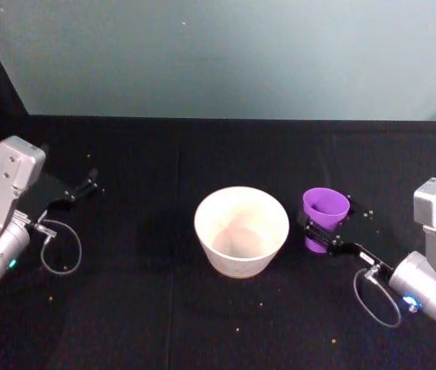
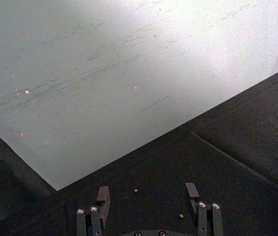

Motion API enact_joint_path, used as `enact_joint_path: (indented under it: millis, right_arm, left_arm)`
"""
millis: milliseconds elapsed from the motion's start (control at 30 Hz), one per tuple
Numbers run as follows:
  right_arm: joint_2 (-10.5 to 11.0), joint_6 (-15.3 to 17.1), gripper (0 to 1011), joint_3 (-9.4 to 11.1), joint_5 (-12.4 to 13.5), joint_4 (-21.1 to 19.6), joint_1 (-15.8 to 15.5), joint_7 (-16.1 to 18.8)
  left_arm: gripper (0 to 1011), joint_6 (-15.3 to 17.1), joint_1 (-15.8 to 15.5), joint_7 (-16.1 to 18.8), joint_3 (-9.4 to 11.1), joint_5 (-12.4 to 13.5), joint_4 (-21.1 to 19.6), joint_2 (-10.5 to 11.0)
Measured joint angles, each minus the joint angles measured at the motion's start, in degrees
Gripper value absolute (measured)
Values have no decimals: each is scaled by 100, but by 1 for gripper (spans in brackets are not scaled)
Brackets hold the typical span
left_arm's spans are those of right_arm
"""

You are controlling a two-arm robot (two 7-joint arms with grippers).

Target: Pick up the cup and pour the mung beans from the cup into the bowl.

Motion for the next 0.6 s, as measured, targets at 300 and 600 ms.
enact_joint_path:
  millis: [300,600]
  right_arm:
    - [128,52,754,160,-252,-557,-190,-168]
    - [303,430,754,486,-303,-1425,-326,-324]
  left_arm:
    - [1000,0,0,0,0,0,0,0]
    - [1000,0,0,0,0,0,0,0]
